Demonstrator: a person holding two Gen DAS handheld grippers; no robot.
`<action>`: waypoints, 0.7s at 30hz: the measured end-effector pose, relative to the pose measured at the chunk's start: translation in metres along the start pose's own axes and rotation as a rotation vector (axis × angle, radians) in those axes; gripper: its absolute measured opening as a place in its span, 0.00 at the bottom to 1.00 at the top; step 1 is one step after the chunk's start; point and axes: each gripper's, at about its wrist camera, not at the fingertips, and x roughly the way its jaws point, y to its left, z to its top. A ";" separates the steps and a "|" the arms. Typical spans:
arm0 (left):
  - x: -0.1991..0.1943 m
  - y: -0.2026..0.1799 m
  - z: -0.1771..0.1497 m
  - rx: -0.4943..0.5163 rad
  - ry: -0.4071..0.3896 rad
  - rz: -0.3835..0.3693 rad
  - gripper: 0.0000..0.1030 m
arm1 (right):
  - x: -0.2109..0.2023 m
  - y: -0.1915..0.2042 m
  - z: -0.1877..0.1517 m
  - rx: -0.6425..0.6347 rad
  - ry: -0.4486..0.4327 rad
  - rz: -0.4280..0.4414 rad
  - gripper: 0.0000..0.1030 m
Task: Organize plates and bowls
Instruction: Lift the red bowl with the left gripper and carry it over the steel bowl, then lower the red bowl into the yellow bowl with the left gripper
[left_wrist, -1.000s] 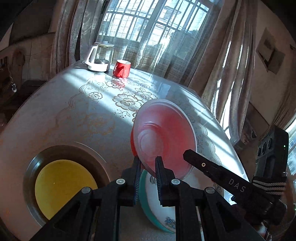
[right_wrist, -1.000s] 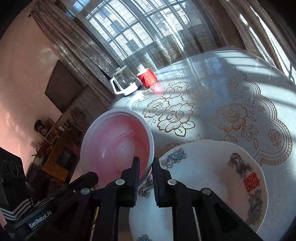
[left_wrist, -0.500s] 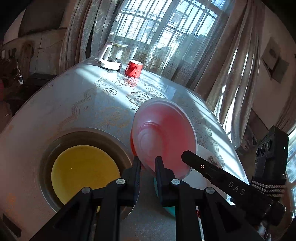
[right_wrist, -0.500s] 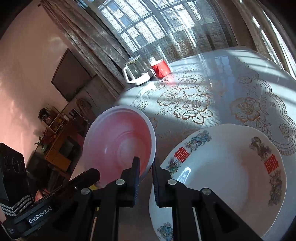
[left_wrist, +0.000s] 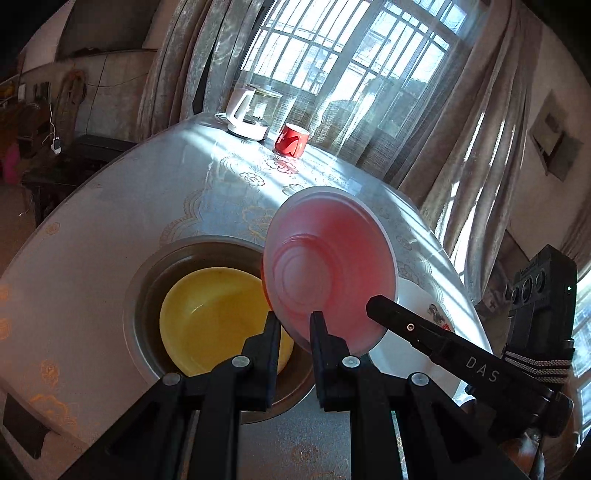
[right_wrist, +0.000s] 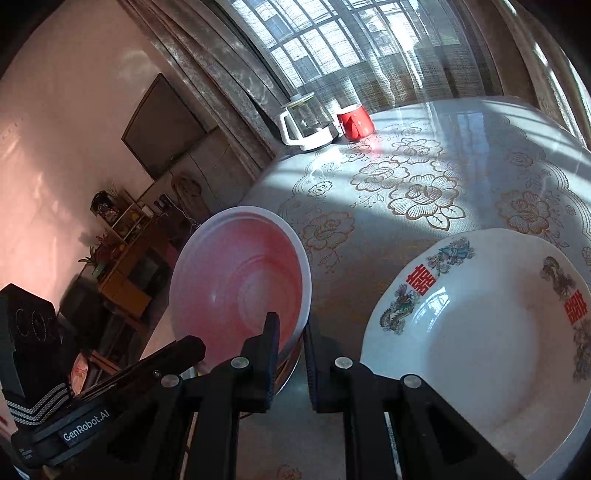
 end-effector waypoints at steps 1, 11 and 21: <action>-0.003 0.004 0.000 -0.006 -0.002 -0.002 0.16 | 0.002 0.004 -0.001 -0.009 0.004 0.007 0.13; -0.019 0.045 -0.004 -0.084 0.004 0.014 0.15 | 0.017 0.034 -0.007 -0.065 0.048 0.067 0.13; -0.007 0.059 -0.016 -0.107 0.059 0.045 0.15 | 0.035 0.031 -0.022 -0.050 0.129 0.065 0.13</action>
